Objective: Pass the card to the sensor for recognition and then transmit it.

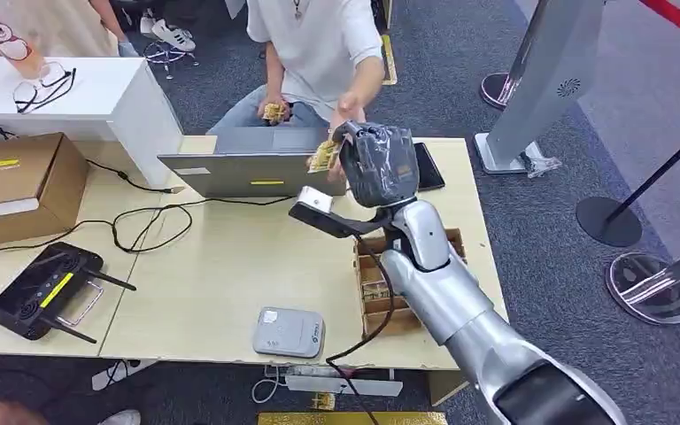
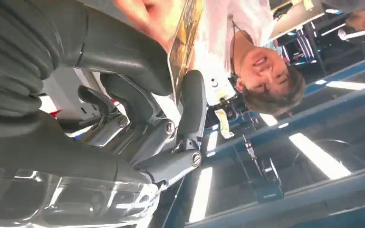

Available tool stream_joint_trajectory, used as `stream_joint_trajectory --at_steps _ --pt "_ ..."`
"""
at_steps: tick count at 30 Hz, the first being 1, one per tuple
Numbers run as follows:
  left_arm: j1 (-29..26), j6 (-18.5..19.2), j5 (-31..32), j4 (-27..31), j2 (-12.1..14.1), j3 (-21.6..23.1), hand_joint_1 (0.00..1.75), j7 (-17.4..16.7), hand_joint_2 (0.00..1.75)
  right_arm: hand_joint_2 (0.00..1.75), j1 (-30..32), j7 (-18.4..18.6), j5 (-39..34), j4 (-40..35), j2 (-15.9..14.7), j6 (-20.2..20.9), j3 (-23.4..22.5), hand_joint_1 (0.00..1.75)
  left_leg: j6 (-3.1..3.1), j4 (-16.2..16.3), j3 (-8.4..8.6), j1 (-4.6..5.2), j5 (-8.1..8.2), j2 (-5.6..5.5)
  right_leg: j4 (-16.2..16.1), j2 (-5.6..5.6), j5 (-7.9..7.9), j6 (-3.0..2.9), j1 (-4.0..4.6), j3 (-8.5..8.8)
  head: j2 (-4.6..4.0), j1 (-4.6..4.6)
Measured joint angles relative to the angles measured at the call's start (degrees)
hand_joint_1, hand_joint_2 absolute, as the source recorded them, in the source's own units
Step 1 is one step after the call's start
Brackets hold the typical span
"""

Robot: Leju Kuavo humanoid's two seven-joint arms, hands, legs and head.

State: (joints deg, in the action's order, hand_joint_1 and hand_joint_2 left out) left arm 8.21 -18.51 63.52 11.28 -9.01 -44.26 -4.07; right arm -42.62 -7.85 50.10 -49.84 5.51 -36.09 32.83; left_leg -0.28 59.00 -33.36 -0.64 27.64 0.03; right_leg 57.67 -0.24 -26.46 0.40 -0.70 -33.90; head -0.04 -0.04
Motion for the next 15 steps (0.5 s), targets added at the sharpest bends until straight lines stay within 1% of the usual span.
stream_joint_trajectory --at_steps 6,10,15 --pt "0.2 0.0 0.2 0.0 -0.2 0.0 0.0 -0.7 0.0 1.75 -2.7 1.3 0.4 4.9 2.0 0.0 0.0 1.75 0.0 0.0 0.0 0.01 0.0 -0.01 0.0 -0.01 0.0 0.0 0.0 0.0 0.0 0.0" --pt "2.2 -0.8 0.7 0.0 -1.5 0.1 0.0 -3.2 0.0 1.75 -4.4 2.8 2.4 8.3 3.3 -0.1 0.0 1.75 0.01 0.0 0.0 0.01 -0.01 -0.02 0.0 -0.03 0.01 0.0 -0.01 0.01 0.0 -0.02" --pt "3.5 -0.8 1.4 0.0 -2.4 0.5 0.0 -3.6 0.0 1.75 -5.8 3.9 3.3 10.8 3.5 -0.4 0.0 1.75 0.02 0.0 0.01 0.01 -0.02 -0.01 0.0 0.0 0.04 -0.02 -0.01 0.0 0.0 0.0"
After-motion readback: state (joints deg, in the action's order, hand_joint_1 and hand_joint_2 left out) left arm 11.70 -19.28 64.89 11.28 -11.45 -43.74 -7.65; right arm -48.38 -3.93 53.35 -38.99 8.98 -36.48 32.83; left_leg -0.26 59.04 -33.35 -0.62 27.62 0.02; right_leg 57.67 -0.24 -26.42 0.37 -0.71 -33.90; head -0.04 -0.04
